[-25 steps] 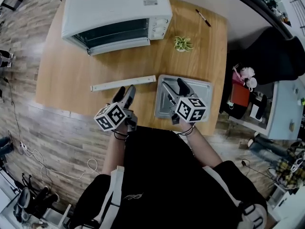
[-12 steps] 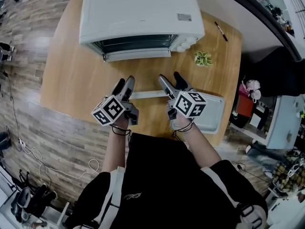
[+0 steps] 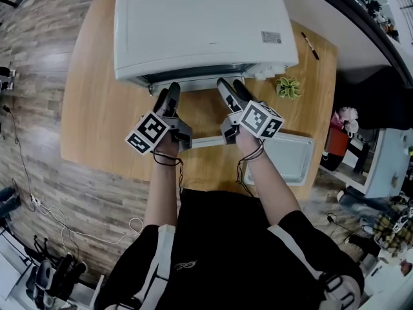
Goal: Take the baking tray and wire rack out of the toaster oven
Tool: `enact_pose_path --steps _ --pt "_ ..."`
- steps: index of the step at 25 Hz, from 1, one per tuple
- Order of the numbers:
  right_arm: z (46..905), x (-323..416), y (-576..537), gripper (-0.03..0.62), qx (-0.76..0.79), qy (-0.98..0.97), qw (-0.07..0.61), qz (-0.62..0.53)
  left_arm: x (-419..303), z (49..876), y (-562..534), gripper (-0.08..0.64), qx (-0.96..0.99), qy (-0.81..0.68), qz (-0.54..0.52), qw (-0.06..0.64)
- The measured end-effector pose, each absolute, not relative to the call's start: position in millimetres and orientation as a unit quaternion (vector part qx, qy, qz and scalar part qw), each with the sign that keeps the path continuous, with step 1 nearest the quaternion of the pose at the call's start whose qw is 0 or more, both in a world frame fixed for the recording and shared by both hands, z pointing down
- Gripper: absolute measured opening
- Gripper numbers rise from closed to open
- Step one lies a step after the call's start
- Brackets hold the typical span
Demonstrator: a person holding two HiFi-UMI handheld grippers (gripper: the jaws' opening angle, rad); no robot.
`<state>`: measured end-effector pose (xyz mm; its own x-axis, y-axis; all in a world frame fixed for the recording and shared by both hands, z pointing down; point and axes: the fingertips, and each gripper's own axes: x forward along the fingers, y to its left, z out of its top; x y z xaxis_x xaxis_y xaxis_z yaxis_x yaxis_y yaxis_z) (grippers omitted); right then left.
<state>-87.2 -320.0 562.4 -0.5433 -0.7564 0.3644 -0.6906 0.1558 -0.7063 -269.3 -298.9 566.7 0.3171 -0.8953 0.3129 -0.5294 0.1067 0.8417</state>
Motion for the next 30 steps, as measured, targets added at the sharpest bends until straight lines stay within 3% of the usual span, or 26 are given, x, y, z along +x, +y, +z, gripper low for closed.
enact_pose_path --steps 6,13,15,17,30 --pt "575 -92 -360 0.321 -0.488 0.711 0.097 -0.497 -281 583 -332 0.255 0.613 -0.545 -0.225 0.525" --pt "588 -98 -384 0.247 -0.506 0.679 0.114 -0.519 -300 587 -362 0.248 0.602 -0.553 -0.247 0.52" --pt "591 -96 -390 0.165 -0.512 0.672 0.113 -0.523 -304 588 -369 0.201 0.605 -0.56 -0.243 0.511" --pt "593 -93 -390 0.099 -0.517 0.667 0.11 -0.526 -306 588 -369 0.107 0.609 -0.571 -0.229 0.5" --pt "594 -86 -335 0.095 -0.495 0.671 0.11 -0.541 -297 589 -314 0.107 0.617 -0.562 -0.209 0.51"
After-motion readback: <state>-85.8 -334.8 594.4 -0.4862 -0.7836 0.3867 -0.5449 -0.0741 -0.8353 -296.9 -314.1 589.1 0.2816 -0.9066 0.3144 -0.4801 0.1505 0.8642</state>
